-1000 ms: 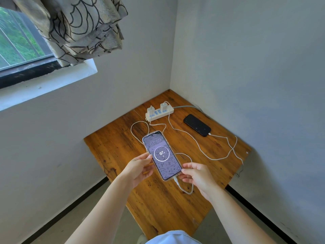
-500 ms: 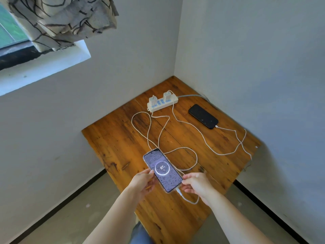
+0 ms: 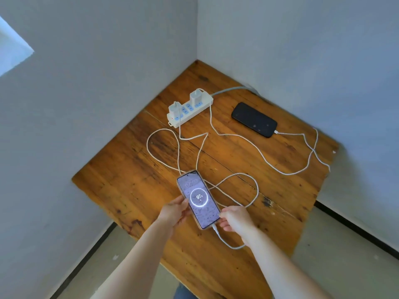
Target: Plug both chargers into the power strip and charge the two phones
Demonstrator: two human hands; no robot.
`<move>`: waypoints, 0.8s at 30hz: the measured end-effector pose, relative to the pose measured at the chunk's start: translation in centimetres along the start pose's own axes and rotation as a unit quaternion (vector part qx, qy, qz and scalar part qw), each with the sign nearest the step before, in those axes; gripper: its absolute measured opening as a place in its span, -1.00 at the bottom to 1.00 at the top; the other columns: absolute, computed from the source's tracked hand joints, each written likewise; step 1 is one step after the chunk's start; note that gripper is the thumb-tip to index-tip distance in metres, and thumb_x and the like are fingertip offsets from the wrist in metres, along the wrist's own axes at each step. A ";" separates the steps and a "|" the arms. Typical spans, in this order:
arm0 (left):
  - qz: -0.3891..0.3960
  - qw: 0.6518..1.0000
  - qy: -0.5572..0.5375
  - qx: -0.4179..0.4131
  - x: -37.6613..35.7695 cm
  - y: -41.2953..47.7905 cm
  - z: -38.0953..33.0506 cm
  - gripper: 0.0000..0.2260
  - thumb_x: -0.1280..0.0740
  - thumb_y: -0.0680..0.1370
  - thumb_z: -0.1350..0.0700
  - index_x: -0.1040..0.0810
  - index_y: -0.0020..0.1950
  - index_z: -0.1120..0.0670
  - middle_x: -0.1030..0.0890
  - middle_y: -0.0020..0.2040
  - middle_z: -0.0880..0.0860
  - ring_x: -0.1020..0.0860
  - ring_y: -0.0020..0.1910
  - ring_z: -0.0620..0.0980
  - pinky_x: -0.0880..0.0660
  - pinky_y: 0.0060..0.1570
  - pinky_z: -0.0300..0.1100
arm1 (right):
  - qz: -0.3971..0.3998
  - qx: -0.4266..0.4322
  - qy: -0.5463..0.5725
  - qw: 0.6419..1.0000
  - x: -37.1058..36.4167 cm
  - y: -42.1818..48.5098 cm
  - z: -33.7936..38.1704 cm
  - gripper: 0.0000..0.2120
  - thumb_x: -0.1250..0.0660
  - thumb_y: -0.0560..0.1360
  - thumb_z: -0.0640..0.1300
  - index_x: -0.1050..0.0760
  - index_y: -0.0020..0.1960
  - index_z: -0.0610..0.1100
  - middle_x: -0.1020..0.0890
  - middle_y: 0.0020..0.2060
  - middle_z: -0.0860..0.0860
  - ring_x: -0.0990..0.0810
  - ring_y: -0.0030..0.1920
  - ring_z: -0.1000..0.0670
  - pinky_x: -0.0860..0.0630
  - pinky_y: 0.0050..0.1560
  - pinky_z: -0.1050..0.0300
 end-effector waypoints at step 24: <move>-0.098 0.878 0.432 -0.178 0.7 -2.5 0.4 -0.53 -0.23 0.58 0.03 -0.27 0.49 0.02 -0.33 0.45 0.12 -0.47 0.26 0.21 -0.56 -0.01 -0.07 | 0.007 0.133 0.075 0.988 5.2 -8.2 5.9 -0.79 -0.39 0.46 -0.07 -0.57 0.09 -0.05 -0.68 -0.01 0.01 -0.64 -0.03 0.06 -0.58 -0.04 0.15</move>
Point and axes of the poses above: each hand's wrist, its own y-axis towards the middle knuckle, its own x-axis out of the back of the hand, z = x × y, the point moved 5 cm from there along y, towards the middle knuckle
